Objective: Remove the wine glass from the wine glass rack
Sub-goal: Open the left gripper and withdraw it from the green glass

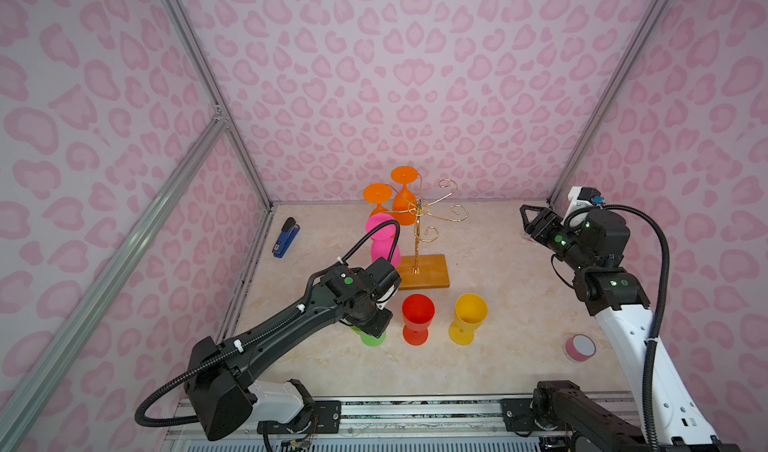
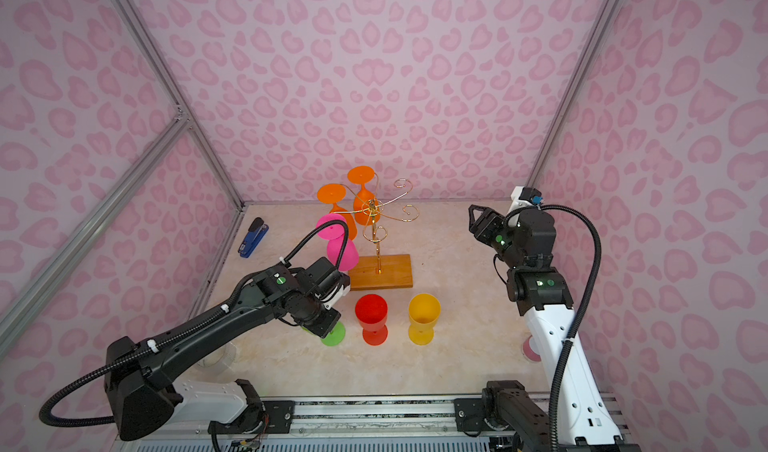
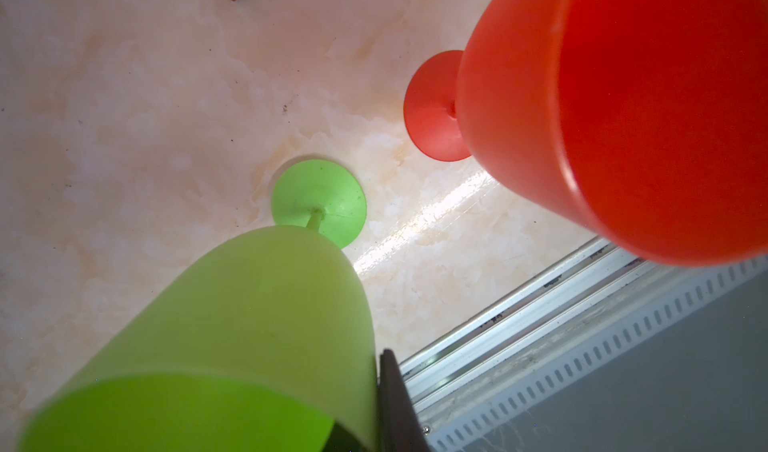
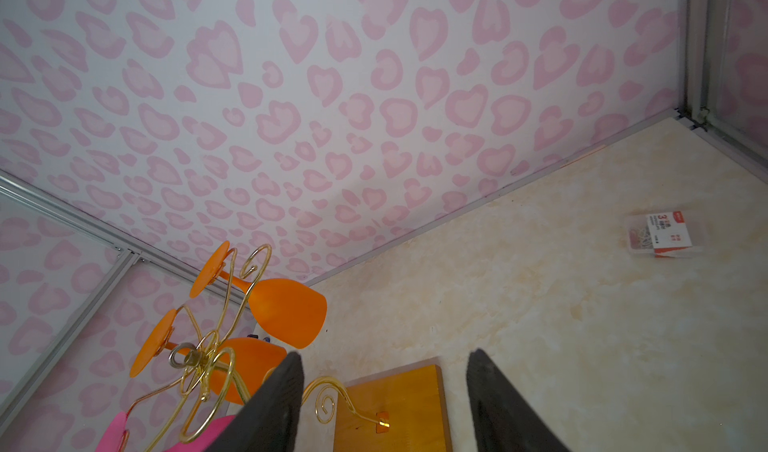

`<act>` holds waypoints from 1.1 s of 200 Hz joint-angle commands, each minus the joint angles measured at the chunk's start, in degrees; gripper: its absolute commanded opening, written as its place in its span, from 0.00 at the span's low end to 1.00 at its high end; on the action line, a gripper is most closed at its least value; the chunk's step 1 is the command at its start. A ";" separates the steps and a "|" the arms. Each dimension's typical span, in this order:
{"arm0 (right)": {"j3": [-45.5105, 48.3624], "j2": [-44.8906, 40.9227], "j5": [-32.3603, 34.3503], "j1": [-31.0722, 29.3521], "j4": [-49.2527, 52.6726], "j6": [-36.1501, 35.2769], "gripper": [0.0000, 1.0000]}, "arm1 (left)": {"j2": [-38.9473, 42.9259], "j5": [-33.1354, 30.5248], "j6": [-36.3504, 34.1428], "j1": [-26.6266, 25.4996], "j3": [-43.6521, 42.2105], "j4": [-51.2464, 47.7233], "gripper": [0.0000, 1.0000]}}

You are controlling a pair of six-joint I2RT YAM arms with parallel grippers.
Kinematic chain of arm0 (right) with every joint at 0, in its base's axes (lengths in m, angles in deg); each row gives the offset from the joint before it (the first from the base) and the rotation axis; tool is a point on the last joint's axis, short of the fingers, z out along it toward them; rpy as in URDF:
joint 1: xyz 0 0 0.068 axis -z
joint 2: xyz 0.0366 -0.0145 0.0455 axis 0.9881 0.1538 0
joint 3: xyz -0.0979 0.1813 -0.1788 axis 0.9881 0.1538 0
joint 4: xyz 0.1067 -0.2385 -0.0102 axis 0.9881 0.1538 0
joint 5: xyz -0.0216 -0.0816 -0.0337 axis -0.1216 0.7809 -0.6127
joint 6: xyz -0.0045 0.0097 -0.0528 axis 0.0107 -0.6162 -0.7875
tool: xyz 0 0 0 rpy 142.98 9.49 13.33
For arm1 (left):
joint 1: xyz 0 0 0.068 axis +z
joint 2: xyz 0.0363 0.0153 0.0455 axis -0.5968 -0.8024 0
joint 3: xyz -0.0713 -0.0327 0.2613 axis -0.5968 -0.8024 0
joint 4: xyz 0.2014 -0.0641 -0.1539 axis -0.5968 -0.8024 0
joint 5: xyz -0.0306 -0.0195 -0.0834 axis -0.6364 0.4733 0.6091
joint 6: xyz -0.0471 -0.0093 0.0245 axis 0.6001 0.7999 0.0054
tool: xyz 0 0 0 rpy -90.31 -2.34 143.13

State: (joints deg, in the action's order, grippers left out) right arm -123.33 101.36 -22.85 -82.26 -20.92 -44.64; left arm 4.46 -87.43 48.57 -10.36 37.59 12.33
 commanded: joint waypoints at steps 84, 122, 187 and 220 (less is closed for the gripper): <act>0.79 -0.27 -0.96 0.42 -2.01 0.36 0.63 | 4.98 -1.41 1.91 -0.16 6.11 -3.36 0.55; 1.22 -0.44 -1.14 0.60 -2.25 0.52 0.63 | 13.36 0.54 3.30 -0.13 13.83 -2.67 0.57; 3.24 -0.54 -2.53 0.64 -4.49 2.22 0.63 | 27.37 7.50 10.28 1.65 12.07 16.69 0.59; 4.05 -0.49 -3.83 0.65 -5.89 3.56 0.63 | 29.58 17.96 20.77 9.32 4.06 35.09 0.57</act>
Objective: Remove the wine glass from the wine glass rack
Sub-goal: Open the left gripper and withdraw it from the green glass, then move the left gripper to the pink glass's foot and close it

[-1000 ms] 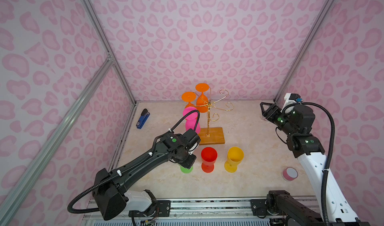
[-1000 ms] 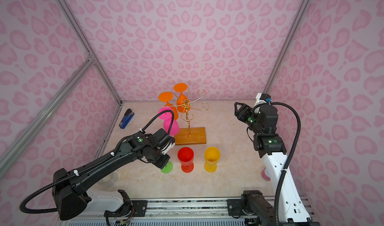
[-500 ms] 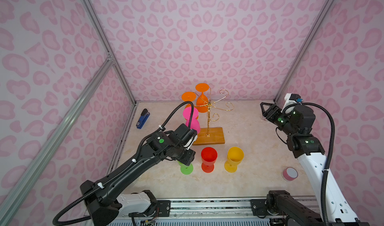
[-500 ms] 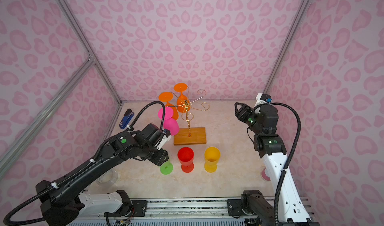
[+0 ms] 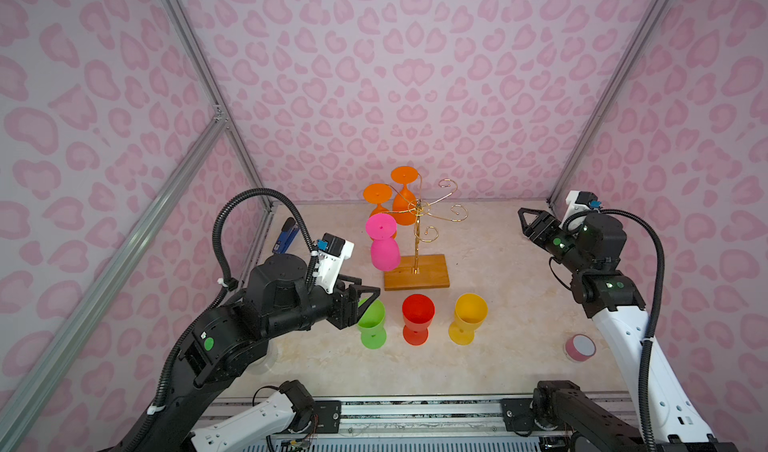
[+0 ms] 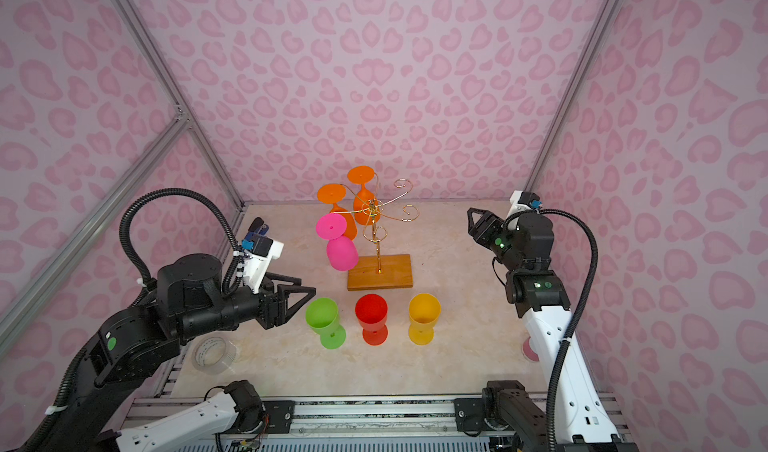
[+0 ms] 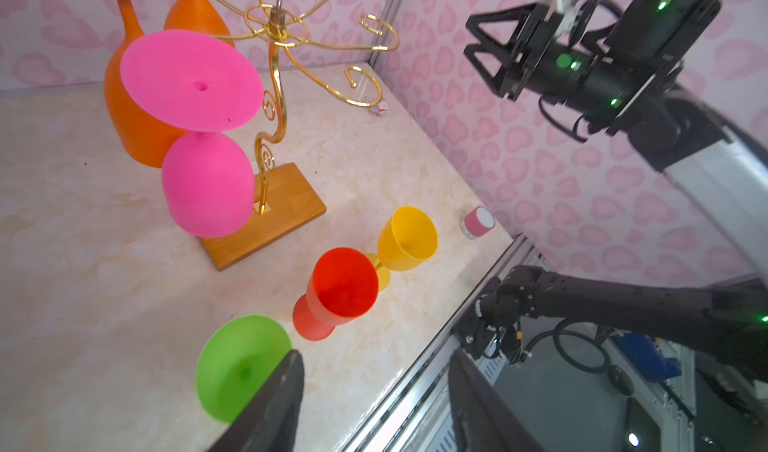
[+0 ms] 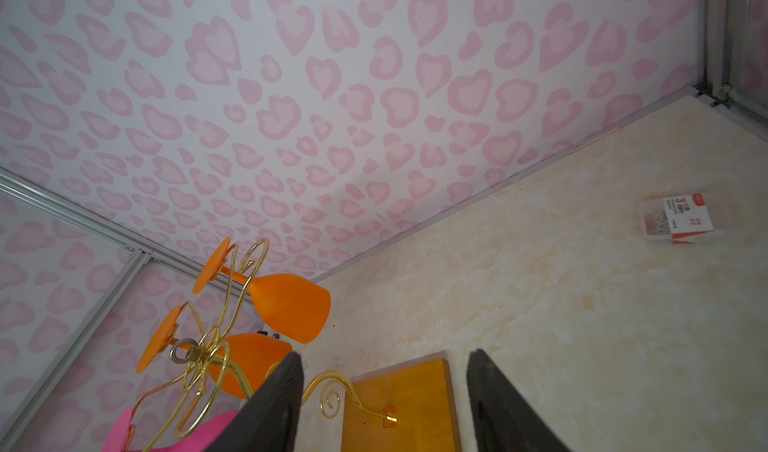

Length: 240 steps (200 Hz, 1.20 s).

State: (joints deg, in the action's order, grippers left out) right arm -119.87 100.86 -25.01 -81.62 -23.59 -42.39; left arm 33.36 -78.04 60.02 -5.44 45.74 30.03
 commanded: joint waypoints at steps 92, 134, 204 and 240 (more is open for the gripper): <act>2.15 -2.14 -1.18 0.30 -2.47 0.57 0.63 | 0.65 28.41 36.35 30.47 -21.42 43.32 0.57; 2.17 -1.97 -1.44 0.80 -2.51 0.57 0.63 | -4.24 31.26 37.90 31.45 -22.84 48.31 0.56; 1.64 -0.43 -2.05 1.13 -3.37 0.75 0.63 | -10.67 32.22 38.09 31.46 -21.34 51.75 0.53; 2.06 0.21 -2.40 1.21 -4.10 0.98 0.63 | -12.49 31.81 37.56 31.48 -20.77 52.08 0.53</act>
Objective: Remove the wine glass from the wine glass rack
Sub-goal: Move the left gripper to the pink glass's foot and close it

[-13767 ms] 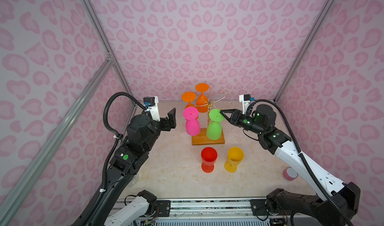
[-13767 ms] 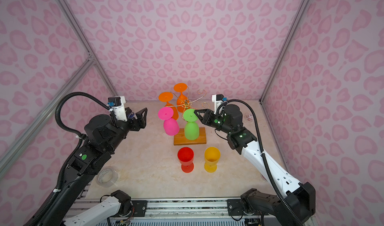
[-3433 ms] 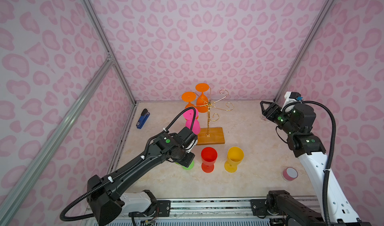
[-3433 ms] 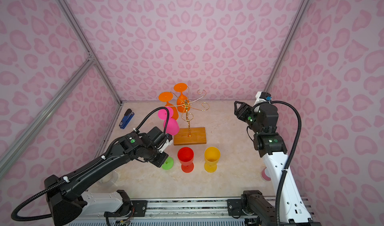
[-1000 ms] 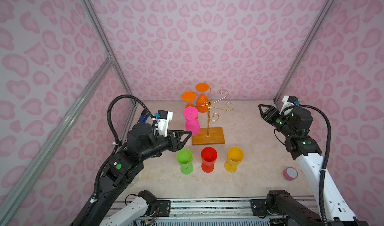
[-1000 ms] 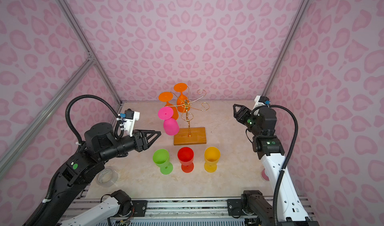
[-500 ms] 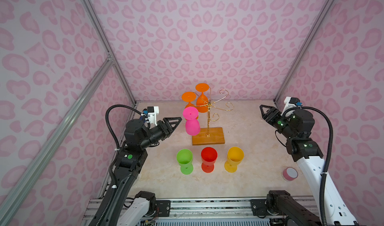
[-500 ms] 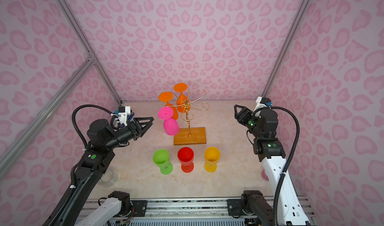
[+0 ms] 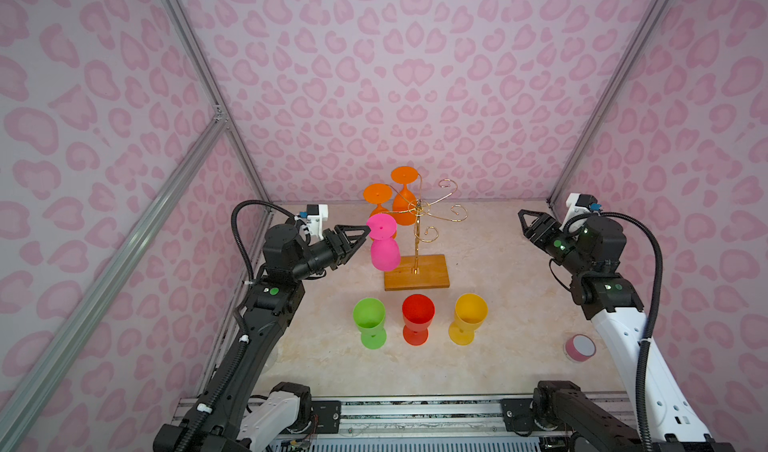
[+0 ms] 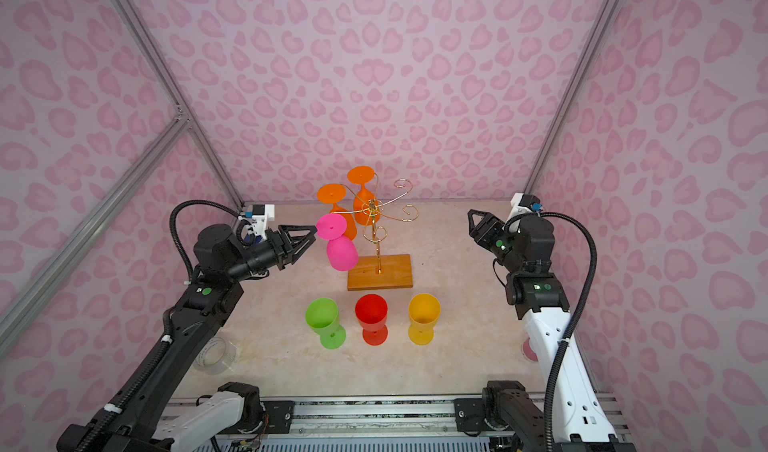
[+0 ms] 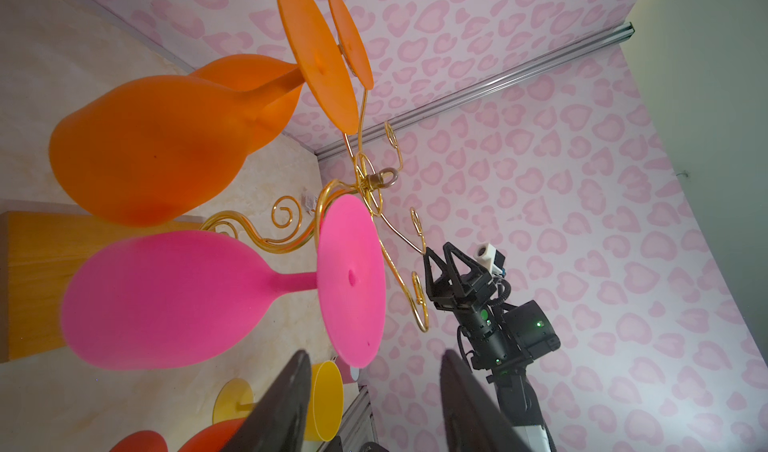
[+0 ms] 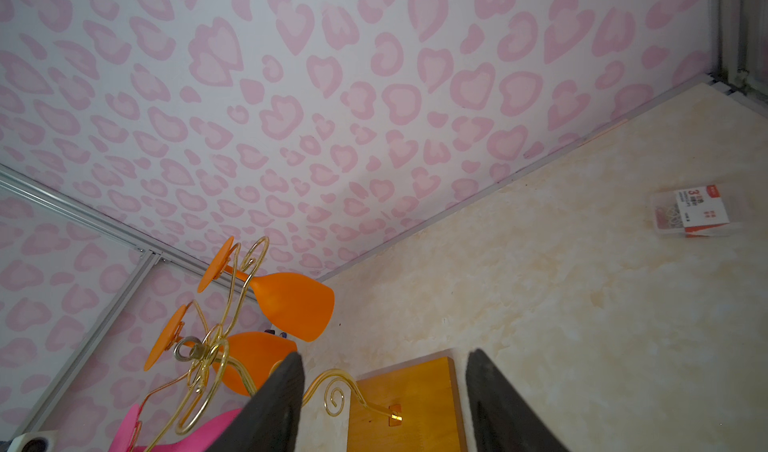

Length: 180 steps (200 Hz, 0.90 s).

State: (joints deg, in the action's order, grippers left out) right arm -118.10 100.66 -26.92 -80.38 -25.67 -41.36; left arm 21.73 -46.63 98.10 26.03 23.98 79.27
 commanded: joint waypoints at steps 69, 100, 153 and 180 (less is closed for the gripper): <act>0.57 0.96 -0.59 0.10 -2.52 0.07 0.63 | -3.88 1.09 -0.78 -0.01 2.45 4.14 0.50; 0.97 1.13 -0.48 0.04 -2.72 0.23 0.63 | -5.00 1.66 -0.51 -0.02 2.88 4.97 0.43; 0.93 1.57 -0.50 0.03 -3.07 0.50 0.63 | -5.93 2.22 -0.08 -0.19 3.16 6.17 0.37; 1.16 1.74 -0.67 0.09 -3.36 0.68 0.63 | -6.02 2.36 0.01 -0.34 3.38 6.20 0.30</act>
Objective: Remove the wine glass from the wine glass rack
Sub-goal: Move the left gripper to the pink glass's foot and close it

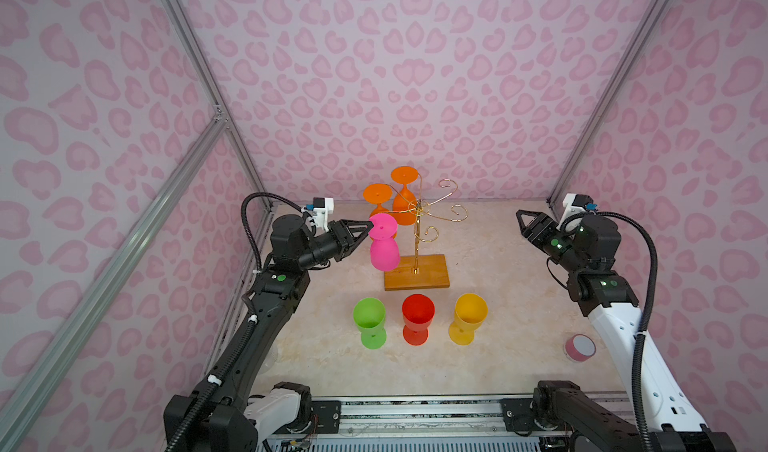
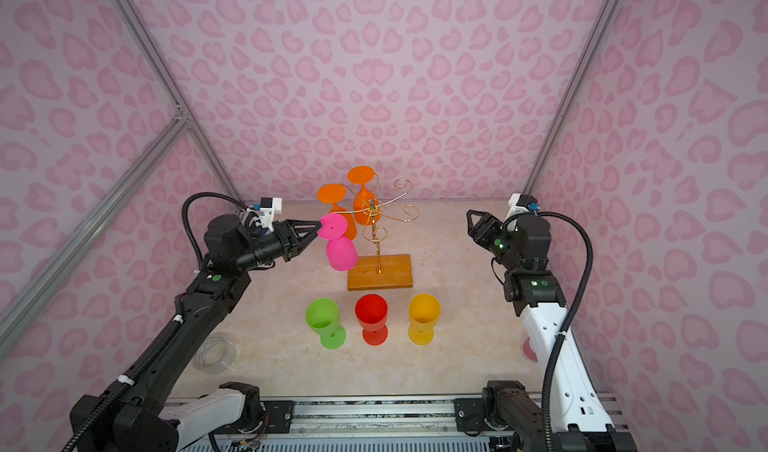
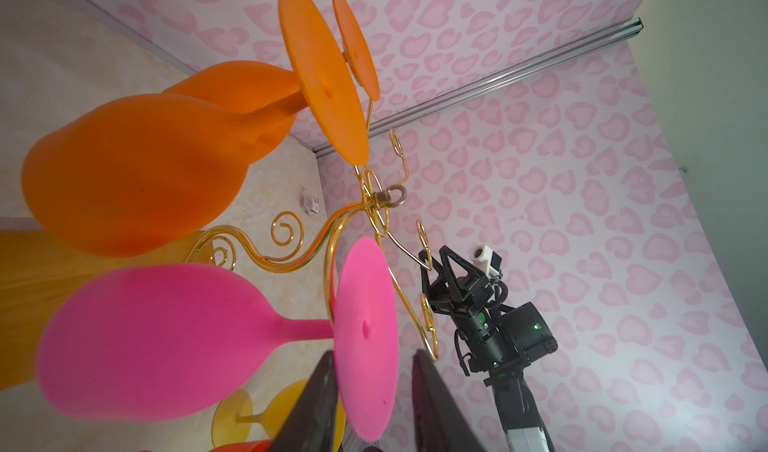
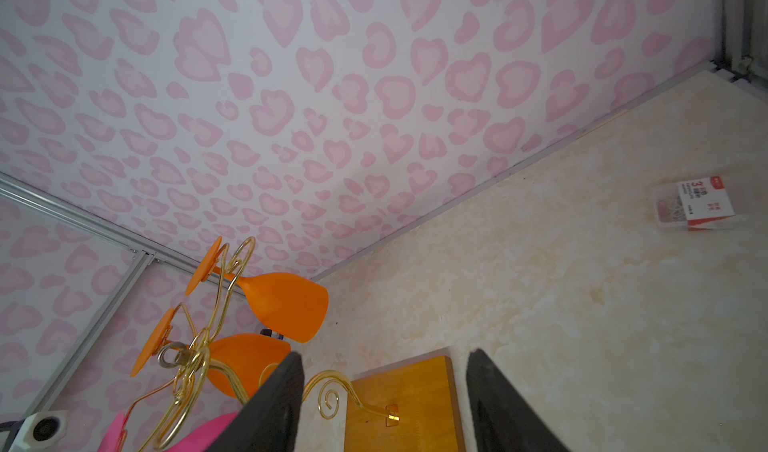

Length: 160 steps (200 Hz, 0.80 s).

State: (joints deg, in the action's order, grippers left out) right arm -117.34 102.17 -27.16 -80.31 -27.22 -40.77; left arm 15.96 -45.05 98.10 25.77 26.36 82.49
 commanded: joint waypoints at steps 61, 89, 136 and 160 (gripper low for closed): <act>0.85 0.06 -0.40 0.02 -1.97 0.18 0.63 | -1.03 1.45 -0.07 -0.51 1.15 2.99 0.25; 0.87 -0.12 -0.35 0.03 -1.93 0.18 0.63 | -1.04 1.68 -0.33 -0.55 0.87 2.76 0.23; 1.14 -0.03 -0.35 0.01 -2.08 0.27 0.63 | -0.93 1.68 -0.69 -0.55 0.60 2.11 0.16; 1.26 -0.03 -0.44 -0.02 -2.24 0.42 0.63 | -0.90 1.81 -0.86 -0.55 0.60 1.76 0.11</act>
State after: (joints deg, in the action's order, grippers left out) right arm -116.51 102.08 -27.33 -80.29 -28.05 -40.53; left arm 15.02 -44.38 98.10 25.22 26.88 83.45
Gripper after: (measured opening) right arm 0.630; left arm 0.133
